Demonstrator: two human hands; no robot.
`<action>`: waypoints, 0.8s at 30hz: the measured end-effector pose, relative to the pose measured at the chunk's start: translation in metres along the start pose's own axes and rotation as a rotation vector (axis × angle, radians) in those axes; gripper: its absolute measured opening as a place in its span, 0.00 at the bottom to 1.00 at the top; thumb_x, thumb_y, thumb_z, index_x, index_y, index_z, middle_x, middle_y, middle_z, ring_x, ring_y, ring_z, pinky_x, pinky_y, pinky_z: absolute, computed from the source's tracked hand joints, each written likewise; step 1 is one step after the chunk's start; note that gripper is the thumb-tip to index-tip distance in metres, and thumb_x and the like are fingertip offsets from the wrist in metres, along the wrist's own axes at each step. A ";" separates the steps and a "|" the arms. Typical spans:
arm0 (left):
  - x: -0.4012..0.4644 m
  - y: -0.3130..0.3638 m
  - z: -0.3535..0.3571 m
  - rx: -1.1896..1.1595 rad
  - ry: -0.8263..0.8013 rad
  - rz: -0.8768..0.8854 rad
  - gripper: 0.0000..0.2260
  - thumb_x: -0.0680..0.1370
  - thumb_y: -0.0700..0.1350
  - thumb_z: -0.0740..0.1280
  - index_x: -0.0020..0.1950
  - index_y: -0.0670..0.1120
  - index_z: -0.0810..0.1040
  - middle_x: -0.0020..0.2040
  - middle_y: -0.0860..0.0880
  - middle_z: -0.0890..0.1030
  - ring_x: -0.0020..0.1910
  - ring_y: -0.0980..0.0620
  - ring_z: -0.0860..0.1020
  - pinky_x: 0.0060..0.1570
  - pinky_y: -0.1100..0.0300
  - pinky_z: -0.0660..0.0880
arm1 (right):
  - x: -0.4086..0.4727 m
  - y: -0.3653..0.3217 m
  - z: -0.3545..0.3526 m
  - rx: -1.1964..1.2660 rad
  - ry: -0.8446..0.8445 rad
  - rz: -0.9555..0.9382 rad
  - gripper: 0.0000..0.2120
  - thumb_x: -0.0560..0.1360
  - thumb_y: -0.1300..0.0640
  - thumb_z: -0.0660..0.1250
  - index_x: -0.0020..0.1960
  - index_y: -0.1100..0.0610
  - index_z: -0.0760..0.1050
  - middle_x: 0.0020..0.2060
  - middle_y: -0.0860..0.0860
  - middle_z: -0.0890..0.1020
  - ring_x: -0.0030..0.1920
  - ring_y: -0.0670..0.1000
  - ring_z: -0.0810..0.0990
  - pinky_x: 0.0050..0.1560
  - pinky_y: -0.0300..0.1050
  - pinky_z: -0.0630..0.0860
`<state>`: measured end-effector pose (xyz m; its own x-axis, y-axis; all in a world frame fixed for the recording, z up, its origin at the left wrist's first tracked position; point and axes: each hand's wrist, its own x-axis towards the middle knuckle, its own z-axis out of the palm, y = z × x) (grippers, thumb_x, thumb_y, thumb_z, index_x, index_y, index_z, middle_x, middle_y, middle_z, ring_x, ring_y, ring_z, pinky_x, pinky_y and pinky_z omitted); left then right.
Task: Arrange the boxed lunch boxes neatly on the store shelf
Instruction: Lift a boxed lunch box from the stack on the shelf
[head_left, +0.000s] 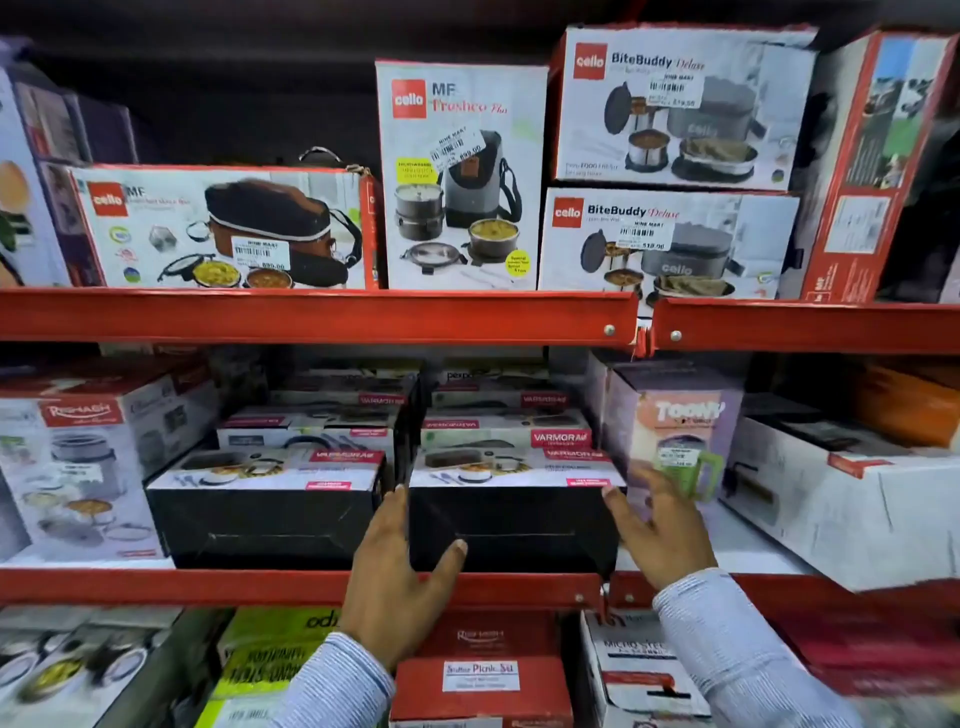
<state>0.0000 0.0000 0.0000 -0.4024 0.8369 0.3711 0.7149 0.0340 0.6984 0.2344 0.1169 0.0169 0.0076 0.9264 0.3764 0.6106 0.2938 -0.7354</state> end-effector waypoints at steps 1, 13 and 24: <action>0.003 0.000 0.003 -0.018 0.003 -0.007 0.40 0.74 0.55 0.71 0.79 0.41 0.57 0.79 0.43 0.64 0.77 0.46 0.63 0.75 0.56 0.60 | 0.004 0.001 0.001 0.081 -0.026 0.067 0.26 0.72 0.45 0.66 0.65 0.58 0.72 0.62 0.57 0.79 0.61 0.57 0.77 0.65 0.53 0.72; 0.018 0.009 -0.027 -0.479 0.080 -0.110 0.20 0.72 0.61 0.65 0.59 0.53 0.81 0.51 0.54 0.84 0.52 0.53 0.82 0.61 0.45 0.77 | 0.001 -0.006 -0.035 0.660 -0.069 0.141 0.09 0.68 0.43 0.65 0.45 0.44 0.80 0.49 0.49 0.83 0.52 0.54 0.81 0.50 0.52 0.78; 0.029 -0.011 -0.009 -0.417 0.107 -0.190 0.19 0.65 0.45 0.74 0.54 0.54 0.77 0.52 0.51 0.87 0.50 0.50 0.85 0.57 0.48 0.80 | 0.008 0.026 -0.020 0.518 -0.041 0.064 0.17 0.67 0.65 0.73 0.50 0.48 0.78 0.47 0.49 0.84 0.48 0.50 0.83 0.50 0.48 0.79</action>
<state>-0.0245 0.0189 0.0081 -0.5763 0.7751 0.2592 0.3411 -0.0600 0.9381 0.2663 0.1273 0.0116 -0.0057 0.9518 0.3067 0.1380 0.3045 -0.9425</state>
